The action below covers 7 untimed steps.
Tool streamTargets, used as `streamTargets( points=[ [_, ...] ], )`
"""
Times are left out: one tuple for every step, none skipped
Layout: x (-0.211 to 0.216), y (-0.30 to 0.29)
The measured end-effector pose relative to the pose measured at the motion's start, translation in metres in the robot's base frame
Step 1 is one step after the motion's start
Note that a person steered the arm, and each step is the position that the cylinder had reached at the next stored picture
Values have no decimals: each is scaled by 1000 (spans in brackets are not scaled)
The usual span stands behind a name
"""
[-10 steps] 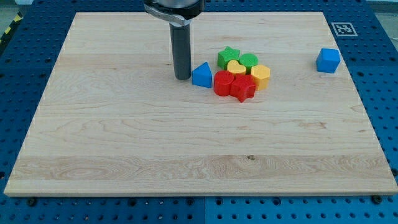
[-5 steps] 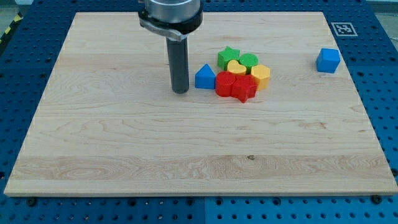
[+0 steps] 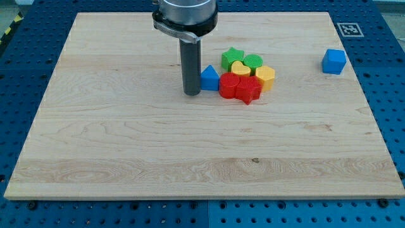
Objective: Push the blue triangle to the top left side of the red circle
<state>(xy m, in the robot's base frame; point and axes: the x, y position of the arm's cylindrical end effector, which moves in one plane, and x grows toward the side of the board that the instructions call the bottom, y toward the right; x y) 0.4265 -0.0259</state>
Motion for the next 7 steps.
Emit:
streamTargets(
  points=[
    [-3,0],
    [-16,1],
    [-16,2],
    [-16,14],
    [-16,20],
    [-15,20],
    [23,19]
  ],
)
